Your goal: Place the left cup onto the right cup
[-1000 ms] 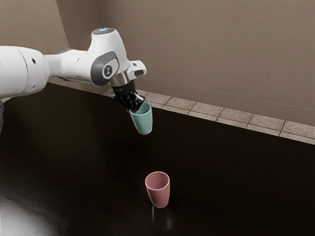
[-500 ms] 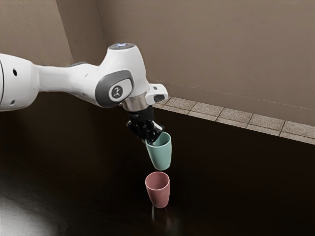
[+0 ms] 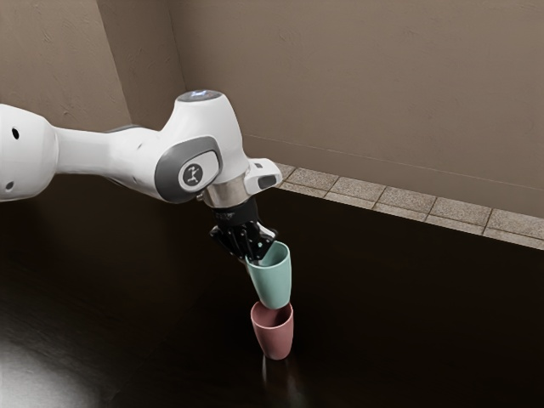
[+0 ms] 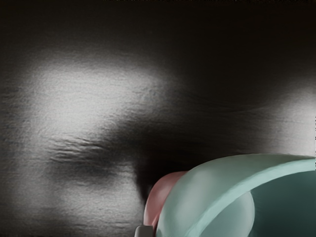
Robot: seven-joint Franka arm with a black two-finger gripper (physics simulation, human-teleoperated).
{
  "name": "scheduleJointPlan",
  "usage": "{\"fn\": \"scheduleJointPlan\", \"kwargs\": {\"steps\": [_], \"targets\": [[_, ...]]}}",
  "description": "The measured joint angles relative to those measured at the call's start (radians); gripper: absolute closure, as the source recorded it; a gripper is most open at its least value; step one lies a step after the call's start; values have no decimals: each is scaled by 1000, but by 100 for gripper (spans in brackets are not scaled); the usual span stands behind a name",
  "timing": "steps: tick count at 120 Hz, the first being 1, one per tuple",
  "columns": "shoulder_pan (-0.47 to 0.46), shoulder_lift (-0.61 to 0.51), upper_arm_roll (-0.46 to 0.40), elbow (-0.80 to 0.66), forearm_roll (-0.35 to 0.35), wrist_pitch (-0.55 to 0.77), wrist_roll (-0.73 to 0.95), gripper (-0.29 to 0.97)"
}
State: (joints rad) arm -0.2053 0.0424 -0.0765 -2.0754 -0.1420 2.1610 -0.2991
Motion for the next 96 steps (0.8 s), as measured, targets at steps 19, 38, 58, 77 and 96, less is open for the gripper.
{"fn": "scheduleJointPlan", "kwargs": {"steps": [19,38,58,77,96], "targets": [[12,-60,-13,-55,-1,10,-21,79],[12,-102,-29,-104,-2,21,-40,79],[-6,-107,-42,-125,-3,38,-59,79],[-4,-102,-45,-129,-2,56,-72,79],[1,-97,-44,-127,-1,69,-81,79]]}}
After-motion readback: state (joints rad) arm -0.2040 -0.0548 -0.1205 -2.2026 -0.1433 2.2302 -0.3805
